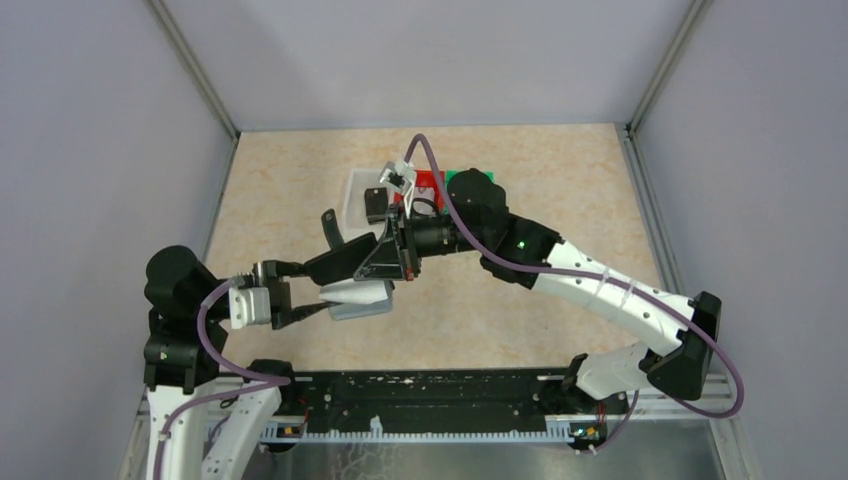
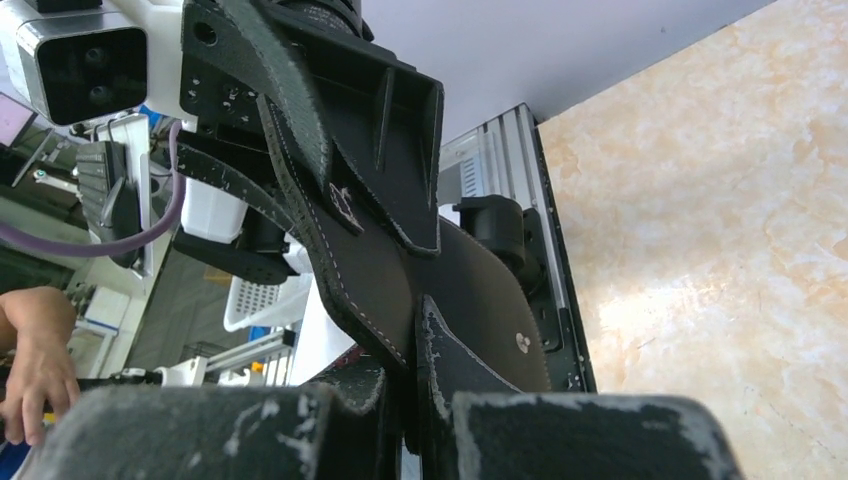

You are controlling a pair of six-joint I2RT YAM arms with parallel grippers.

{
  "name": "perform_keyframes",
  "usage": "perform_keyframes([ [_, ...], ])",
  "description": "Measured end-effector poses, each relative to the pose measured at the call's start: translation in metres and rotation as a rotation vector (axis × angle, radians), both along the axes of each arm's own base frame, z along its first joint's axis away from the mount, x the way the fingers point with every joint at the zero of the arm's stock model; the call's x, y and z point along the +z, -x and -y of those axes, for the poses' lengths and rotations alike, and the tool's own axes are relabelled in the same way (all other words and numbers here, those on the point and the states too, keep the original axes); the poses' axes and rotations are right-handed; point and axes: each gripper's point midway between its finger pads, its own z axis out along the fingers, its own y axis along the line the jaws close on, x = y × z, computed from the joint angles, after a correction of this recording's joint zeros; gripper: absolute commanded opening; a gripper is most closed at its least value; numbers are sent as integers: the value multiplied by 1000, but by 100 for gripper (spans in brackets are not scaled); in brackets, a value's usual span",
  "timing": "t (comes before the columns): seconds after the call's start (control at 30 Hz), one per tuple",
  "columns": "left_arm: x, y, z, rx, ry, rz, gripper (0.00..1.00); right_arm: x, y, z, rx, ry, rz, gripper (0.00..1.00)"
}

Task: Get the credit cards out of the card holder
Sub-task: Open the card holder.

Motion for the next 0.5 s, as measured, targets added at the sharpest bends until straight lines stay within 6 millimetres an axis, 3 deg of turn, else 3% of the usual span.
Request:
perform_keyframes([
  [0.13,1,-8,0,40,25,-31,25,-1,0,0,2,10,-7,0],
  [0.3,6,-14,-1,84,72,-95,4,-3,-1,0,-1,18,-12,25],
  [0.4,9,-13,0,83,93,-169,0,6,-3,0,-11,-3,-10,47],
  [0.5,10,-13,2,75,108,-265,0,20,-3,0,-10,-33,3,58],
])
